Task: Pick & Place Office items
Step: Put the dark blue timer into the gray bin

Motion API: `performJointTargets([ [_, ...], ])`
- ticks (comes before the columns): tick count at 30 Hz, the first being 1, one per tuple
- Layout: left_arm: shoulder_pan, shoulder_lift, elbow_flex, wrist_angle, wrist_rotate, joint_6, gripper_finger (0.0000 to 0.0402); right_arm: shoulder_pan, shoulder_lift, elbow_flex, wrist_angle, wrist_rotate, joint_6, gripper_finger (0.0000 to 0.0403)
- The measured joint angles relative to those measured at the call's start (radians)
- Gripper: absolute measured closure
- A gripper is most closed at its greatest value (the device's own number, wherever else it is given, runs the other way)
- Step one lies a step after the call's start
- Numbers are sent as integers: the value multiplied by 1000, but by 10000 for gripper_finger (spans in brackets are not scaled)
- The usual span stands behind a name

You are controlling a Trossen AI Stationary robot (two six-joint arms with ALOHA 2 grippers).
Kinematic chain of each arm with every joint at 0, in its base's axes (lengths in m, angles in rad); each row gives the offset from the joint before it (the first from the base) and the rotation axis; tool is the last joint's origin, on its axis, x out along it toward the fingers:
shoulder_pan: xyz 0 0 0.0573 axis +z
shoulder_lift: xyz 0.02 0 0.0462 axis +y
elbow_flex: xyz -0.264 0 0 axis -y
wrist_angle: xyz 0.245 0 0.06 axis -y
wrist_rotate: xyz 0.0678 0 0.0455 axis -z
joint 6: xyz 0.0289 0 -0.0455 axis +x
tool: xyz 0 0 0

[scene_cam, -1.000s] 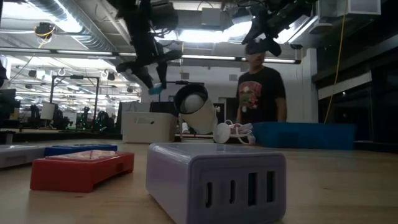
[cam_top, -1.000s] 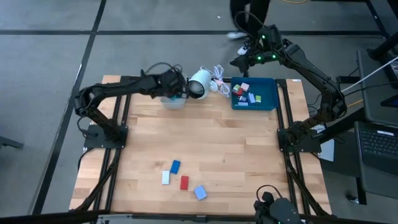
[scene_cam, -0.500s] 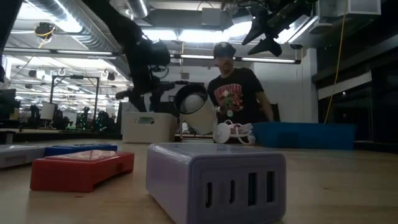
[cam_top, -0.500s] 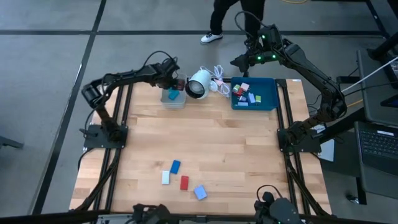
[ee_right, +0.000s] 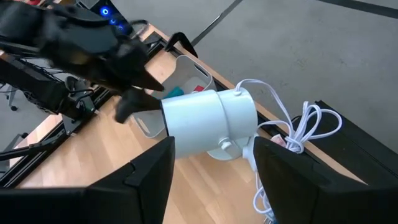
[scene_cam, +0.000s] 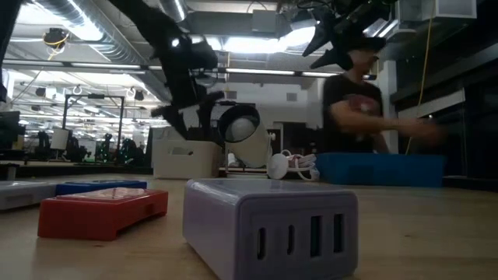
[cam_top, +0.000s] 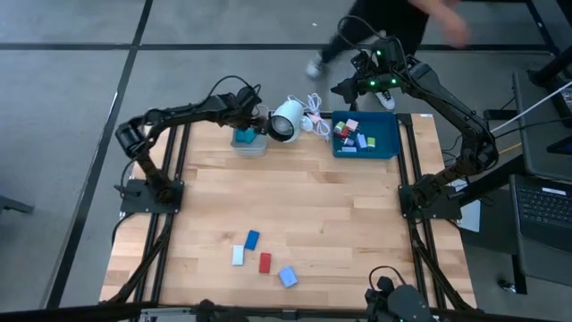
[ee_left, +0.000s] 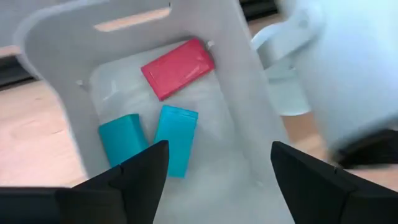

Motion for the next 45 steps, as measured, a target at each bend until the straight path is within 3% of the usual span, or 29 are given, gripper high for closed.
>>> performJointTargets([
  [6, -149, -128, 20, -165, -63, -87, 118, 12, 0, 0, 12, -7, 20, 178],
  [12, -414, -167, 3, -395, -101, -339, 115, 51, 0, 0, 66, -11, 75, 178],
  [19, -751, -121, -6, -352, -150, -688, 112, 101, 0, 0, 93, -10, 122, 178],
  [25, -951, -8, -6, -324, -141, -966, 112, 133, 0, 0, 98, -7, 136, 178],
  [33, -1058, 128, 3, -187, -88, -1142, 112, 153, 0, 0, 105, -3, 162, 178],
  [39, -1071, 187, 14, -188, -8, -1158, 111, 164, 0, 1, 105, -3, 163, 178],
  [45, -1079, 200, 16, -172, -10, -1177, 111, 182, 0, 0, 105, -3, 162, 178],
])
